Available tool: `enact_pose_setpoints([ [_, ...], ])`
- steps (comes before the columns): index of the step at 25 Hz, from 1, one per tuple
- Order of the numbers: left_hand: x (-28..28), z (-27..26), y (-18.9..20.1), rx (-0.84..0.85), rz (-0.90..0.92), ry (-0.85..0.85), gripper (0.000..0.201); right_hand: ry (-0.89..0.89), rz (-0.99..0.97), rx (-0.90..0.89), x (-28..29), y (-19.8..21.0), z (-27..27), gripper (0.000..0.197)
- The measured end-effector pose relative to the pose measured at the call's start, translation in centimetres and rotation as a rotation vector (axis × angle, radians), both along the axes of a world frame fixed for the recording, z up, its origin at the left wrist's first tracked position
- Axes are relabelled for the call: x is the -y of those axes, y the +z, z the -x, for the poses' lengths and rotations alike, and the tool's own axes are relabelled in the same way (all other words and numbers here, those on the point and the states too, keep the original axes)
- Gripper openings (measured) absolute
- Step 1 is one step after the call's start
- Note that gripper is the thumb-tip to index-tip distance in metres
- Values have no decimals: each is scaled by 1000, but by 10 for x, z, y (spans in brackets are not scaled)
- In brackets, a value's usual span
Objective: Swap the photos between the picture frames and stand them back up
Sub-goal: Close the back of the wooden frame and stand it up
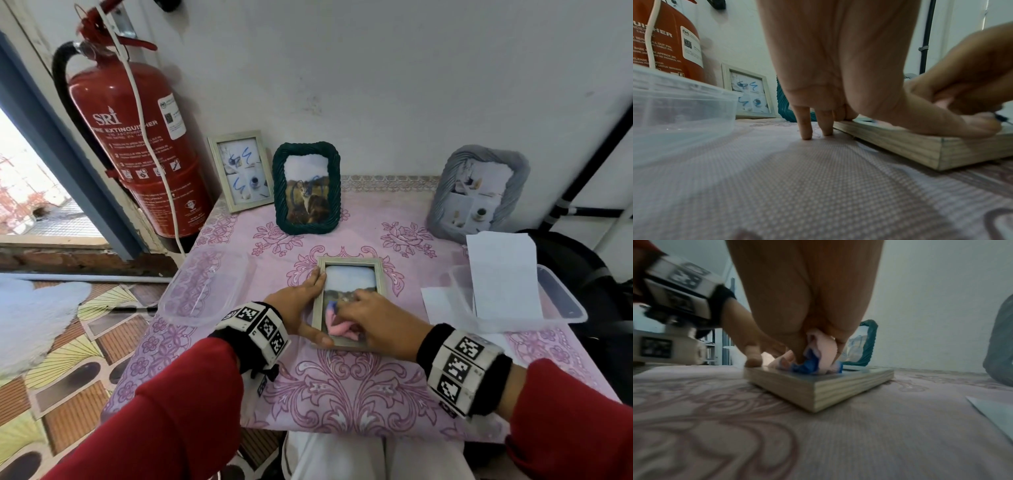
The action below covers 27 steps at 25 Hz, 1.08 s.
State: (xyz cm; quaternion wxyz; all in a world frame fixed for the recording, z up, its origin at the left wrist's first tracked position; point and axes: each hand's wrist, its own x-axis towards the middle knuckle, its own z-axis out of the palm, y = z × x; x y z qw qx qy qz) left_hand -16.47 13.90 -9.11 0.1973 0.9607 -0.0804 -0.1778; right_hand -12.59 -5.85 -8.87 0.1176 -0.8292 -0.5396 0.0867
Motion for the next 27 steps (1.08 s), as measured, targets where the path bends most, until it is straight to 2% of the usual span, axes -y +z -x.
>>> enact_pose_setpoints([
  [5,-2,1,-1,7,35,15,117,-45,92,123,13,11,3,19],
  [10,-4,0,-5,1,42,25,118,-107,118,135,10,5,-17,30],
  [14,-5,0,-6,2,56,30,117,-167,123,150,-4,2,-41,31],
  [17,-4,0,-5,-8,58,34,117,-148,157,161,-20,0,-58,35],
  [20,-4,-1,-4,-13,41,31,118,-157,172,102,-28,-4,-63,46],
  [23,-3,-1,-3,-12,29,34,118,-184,124,-44,-26,-5,-58,45],
  [27,-1,-1,-3,-6,29,34,119,-62,78,-57,-14,0,-33,41],
])
